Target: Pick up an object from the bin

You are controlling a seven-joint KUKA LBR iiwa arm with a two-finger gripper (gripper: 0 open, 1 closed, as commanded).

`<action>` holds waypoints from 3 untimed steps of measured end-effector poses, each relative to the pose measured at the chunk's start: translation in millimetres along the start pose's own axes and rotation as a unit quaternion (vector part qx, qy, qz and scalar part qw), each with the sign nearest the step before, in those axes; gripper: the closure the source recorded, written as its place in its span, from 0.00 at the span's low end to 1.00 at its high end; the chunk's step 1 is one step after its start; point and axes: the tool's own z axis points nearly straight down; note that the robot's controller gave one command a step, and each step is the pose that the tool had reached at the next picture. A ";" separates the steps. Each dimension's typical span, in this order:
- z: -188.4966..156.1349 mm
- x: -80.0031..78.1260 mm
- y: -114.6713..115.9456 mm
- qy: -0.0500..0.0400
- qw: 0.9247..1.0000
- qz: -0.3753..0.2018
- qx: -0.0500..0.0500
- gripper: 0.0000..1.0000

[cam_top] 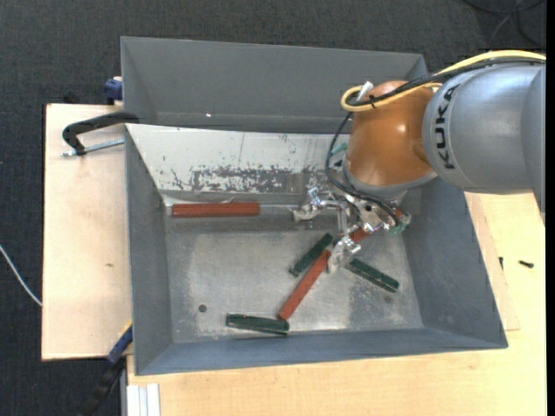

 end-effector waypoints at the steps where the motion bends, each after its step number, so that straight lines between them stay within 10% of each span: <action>1: -5.9 18.5 24.5 -0.004 0.998 -0.061 0.007 1.00; 3: -7.8 19.4 25.6 -0.003 0.998 -0.061 0.006 1.00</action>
Offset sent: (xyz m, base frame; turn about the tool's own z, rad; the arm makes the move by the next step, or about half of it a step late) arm 0.0000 0.0000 0.0000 0.0000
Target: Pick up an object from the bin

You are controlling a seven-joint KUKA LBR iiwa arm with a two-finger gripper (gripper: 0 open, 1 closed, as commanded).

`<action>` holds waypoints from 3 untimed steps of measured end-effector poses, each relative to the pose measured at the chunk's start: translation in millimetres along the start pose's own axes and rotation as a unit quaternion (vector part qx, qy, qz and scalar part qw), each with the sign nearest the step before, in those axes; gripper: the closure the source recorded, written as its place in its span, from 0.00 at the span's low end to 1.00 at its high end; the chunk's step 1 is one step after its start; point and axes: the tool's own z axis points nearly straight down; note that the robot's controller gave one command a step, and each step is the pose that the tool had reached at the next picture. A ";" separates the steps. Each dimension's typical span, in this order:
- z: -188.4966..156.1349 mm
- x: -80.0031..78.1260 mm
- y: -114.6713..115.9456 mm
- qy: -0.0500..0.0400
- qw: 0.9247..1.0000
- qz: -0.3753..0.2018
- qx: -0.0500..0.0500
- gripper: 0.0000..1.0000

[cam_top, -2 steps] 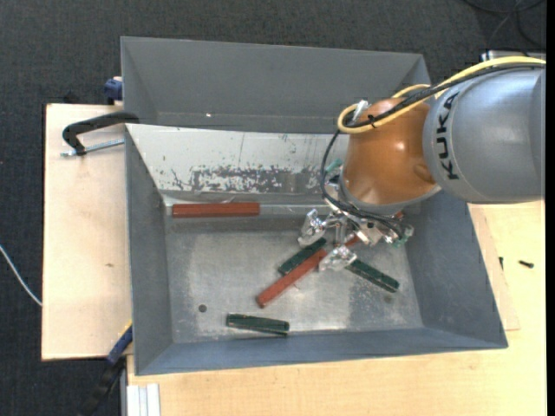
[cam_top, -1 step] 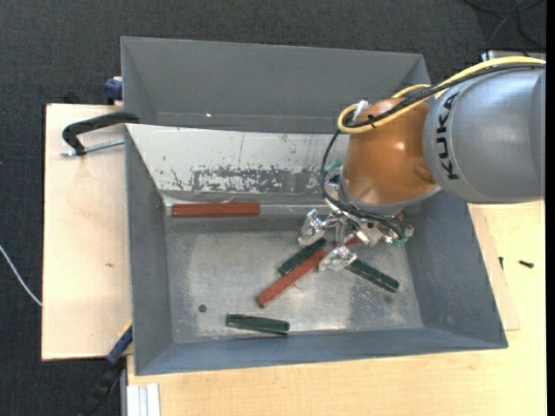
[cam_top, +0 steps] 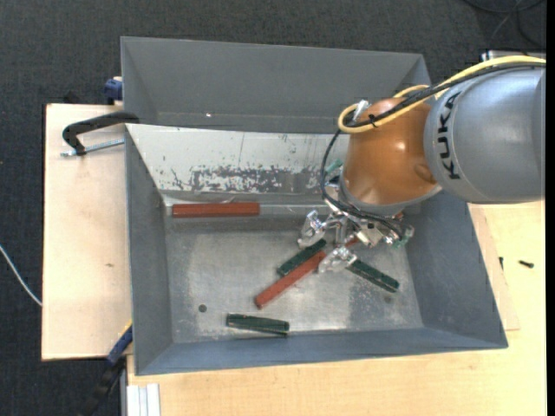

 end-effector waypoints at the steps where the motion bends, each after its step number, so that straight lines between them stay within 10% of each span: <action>1: -16.1 2.0 4.6 0.004 1.000 0.000 -0.006 1.00; 3: -50.5 -1.0 2.9 0.000 1.000 0.000 -0.004 1.00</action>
Offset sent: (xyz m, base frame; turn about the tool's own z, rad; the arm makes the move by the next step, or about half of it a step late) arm 0.0001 0.0000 0.0745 0.0000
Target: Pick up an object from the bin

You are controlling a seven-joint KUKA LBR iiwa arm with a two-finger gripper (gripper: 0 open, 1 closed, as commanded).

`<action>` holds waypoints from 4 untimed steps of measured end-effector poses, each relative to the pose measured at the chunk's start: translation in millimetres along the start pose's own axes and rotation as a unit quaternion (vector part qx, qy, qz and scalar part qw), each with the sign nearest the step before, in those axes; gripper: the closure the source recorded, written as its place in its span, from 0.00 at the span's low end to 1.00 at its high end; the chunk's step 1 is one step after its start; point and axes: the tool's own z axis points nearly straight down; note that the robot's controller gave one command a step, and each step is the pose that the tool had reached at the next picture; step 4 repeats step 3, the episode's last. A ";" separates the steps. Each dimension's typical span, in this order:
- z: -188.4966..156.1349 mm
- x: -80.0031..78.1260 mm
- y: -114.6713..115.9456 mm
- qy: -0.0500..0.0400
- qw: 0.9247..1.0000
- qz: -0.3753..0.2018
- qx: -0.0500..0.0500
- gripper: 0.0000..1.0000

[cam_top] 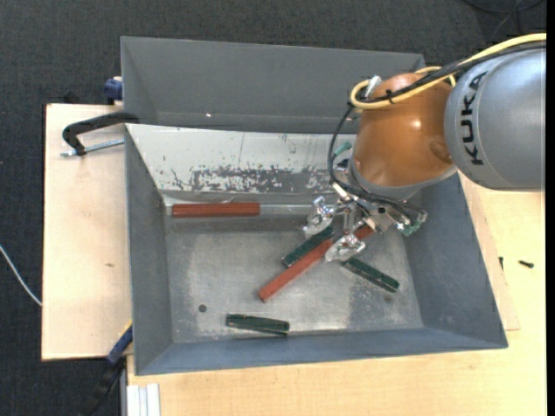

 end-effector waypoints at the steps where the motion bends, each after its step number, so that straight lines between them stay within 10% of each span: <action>1: -10.4 0.4 0.7 0.002 1.000 0.000 -0.001 1.00; 4: -35.1 -1.6 0.2 -0.001 1.000 0.000 0.000 1.00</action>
Offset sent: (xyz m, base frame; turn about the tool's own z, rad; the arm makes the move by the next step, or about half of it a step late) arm 0.0000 0.0000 0.0451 0.0000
